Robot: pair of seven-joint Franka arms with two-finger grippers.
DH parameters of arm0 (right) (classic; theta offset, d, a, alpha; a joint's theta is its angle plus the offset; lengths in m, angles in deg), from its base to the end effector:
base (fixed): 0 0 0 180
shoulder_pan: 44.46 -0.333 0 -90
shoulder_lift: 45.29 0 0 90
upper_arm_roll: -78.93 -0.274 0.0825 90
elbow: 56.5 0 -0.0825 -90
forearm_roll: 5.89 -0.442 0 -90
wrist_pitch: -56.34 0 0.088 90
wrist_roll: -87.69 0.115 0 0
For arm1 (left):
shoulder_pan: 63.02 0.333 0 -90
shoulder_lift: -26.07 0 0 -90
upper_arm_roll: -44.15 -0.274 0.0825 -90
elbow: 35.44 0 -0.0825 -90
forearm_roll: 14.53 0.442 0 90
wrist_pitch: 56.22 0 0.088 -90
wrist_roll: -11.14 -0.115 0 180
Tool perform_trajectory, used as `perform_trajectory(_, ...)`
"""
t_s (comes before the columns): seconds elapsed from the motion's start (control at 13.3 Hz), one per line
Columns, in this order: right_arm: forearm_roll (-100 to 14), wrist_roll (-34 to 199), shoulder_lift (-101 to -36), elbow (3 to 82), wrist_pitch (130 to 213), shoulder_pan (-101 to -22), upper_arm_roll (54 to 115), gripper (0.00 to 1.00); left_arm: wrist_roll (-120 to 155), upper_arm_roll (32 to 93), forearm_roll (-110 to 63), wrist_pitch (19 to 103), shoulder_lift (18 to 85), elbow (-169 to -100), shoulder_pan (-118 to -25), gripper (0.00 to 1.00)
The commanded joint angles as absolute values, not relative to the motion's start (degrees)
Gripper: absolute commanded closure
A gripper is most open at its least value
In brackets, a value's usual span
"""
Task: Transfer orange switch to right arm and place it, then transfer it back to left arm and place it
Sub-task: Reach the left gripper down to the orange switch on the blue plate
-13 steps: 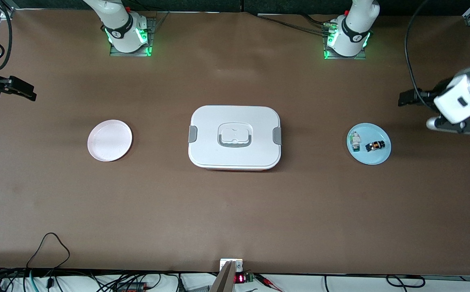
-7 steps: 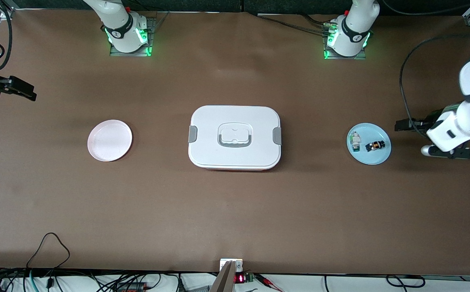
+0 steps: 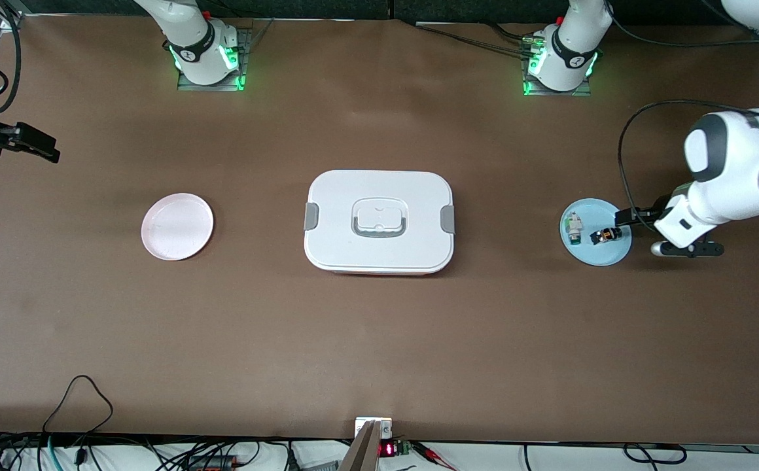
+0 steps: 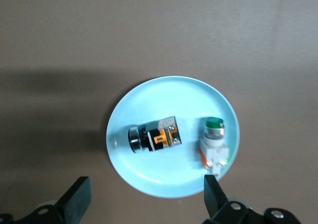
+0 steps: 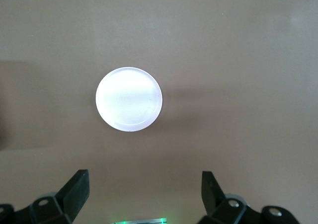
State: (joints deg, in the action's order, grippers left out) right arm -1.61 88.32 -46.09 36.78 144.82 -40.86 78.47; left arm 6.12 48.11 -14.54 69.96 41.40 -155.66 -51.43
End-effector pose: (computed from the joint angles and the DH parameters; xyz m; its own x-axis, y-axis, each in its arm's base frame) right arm 0.6081 -0.0421 0.5340 0.9930 -0.0674 -0.0967 -0.0602 -0.9953 0.0754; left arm 0.5836 0.0770 0.1903 0.9862 0.0434 -0.1600 0.0492 -0.9983 0.0325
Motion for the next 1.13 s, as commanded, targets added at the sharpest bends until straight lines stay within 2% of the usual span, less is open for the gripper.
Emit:
perform_trajectory(0.0,-2.2,87.6,-45.55,36.31,143.79,-40.5,78.22,0.0,6.92,48.54,-14.17,74.11,44.87,-156.11,-48.96,0.0)
perform_trajectory(0.3,-2.2,87.6,-45.55,36.31,143.18,-40.59,78.22,0.0,7.18,48.89,-15.93,76.93,48.13,-156.11,-48.34,0.0)
perform_trajectory(0.75,-2.2,87.6,-45.55,36.31,143.18,-40.59,78.22,0.0,12.54,51.53,-17.6,77.37,49.19,-156.11,-49.05,0.0)
perform_trajectory(1.05,-2.2,88.3,-45.64,36.31,143.0,-40.41,78.31,0.0,11.84,51.53,-17.52,85.71,49.19,-160.85,-49.05,0.0)
